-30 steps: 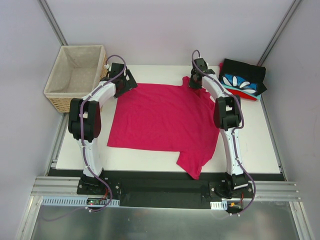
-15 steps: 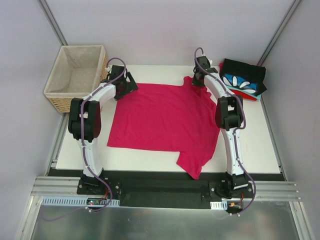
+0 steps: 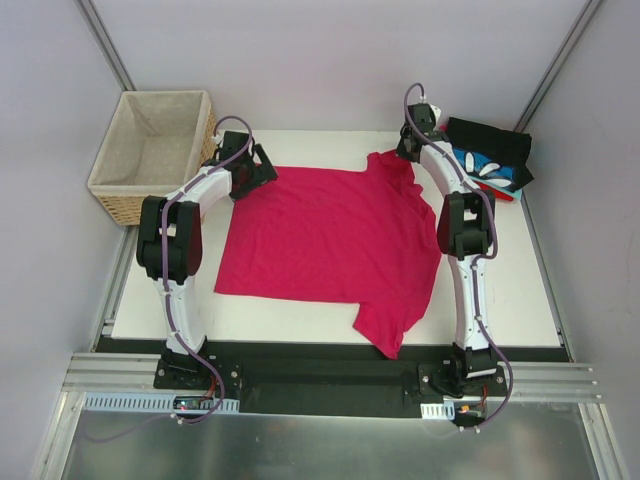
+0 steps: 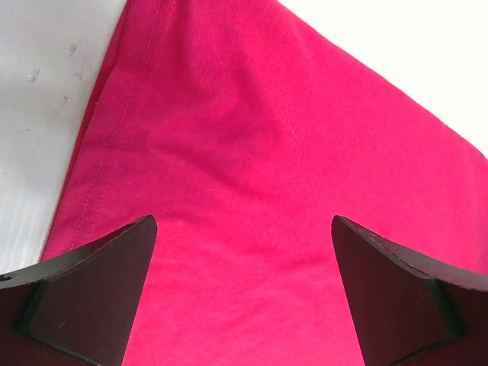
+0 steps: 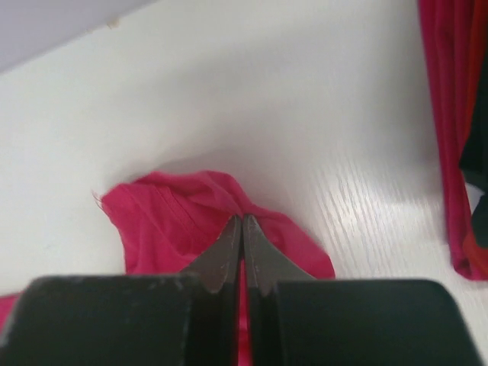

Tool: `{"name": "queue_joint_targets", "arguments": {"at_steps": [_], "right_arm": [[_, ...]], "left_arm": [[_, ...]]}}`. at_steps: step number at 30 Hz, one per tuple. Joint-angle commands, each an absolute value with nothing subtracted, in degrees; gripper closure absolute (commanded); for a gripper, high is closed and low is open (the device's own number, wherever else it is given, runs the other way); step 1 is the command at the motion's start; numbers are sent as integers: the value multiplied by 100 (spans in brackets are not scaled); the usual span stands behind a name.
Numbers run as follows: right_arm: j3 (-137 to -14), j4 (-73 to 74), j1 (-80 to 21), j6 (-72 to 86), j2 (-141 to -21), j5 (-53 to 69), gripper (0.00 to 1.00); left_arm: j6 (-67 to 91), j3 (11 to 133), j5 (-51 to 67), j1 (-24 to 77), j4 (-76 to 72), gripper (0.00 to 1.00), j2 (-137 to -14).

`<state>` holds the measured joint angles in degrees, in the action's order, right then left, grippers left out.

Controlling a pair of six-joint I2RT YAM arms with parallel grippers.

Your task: Fold and stack the t-shirts

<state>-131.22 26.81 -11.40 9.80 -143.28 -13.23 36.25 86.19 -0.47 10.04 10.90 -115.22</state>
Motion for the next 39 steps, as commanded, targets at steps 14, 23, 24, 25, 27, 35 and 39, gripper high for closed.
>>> {"name": "queue_joint_targets", "arguments": {"at_steps": [14, 23, 24, 25, 27, 35, 39], "right_arm": [[-13430, 1380, -958, 756, -14290, -1635, 99], [-13693, 783, -914, 826, -14704, -1530, 87], [-13719, 721, -905, 835, -14791, -1494, 72], [-13772, 669, -897, 844, -14835, -1485, 55], [-13869, 607, -888, 826, -14915, -1485, 5], [-13264, 387, -940, 659, -14180, -1433, 3], [-12438, 492, -1133, 519, -13256, -1327, 3]], "left_arm": [[3542, 8534, -26, 1011, 958, 1, -11320], [3560, 8534, -9, 1011, 932, 1, -11355], [3568, 8552, 113, 1011, 932, 1, -11355], [3568, 8552, 123, 1011, 923, 1, -11347], [3560, 8560, 123, 1011, 923, 1, -11338], [3577, 8368, 97, 1020, 888, 1, -11110], [3551, 8061, 27, 1028, 844, 1, -10838]]}}
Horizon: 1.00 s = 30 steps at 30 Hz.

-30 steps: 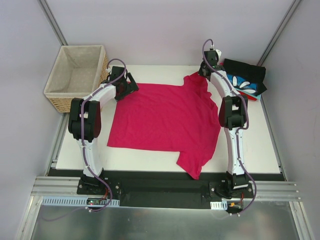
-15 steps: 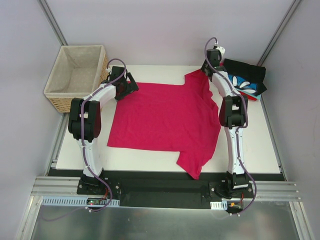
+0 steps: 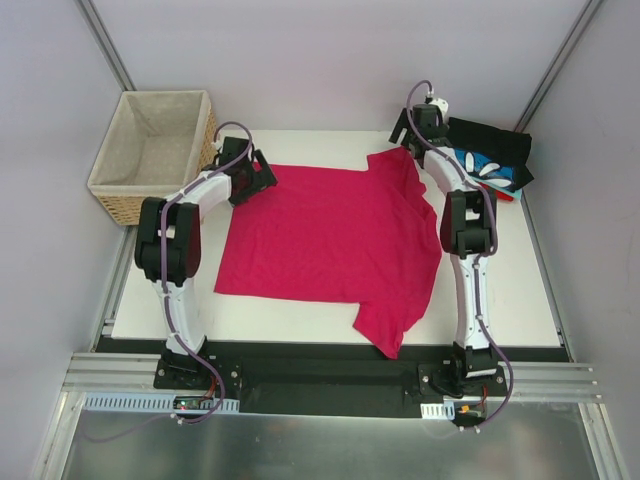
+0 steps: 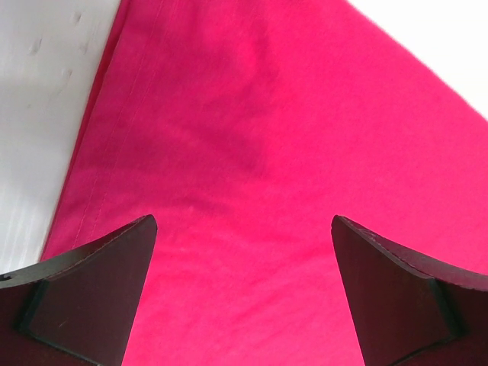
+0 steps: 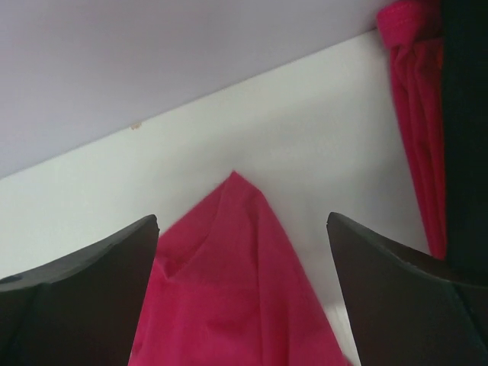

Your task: Fold and stack the t-shirts

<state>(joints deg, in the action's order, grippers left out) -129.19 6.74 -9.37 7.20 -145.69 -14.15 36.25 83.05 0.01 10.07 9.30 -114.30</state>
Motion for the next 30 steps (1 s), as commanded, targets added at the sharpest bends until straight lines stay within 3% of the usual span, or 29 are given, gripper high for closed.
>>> {"name": "queue_joint_targets", "arguments": {"at_steps": [1, 9, 18, 30], "right_arm": [[-12332, 718, -1203, 432, -13097, -1292, 3], [-11559, 2741, -1644, 914, -11990, -906, 3], [-10004, 3506, -1644, 1002, -11444, -940, 3], [-9431, 3823, -1977, 932, -11663, -1195, 3]], "left_arm": [[3533, 8016, 26, 1028, 835, 1, -10689], [3173, 8042, 262, 844, 835, 1, -10239], [3296, 8350, 1195, 554, 844, 1, -10749], [3419, 7945, 1354, 563, 1167, 1, -11065]]}}
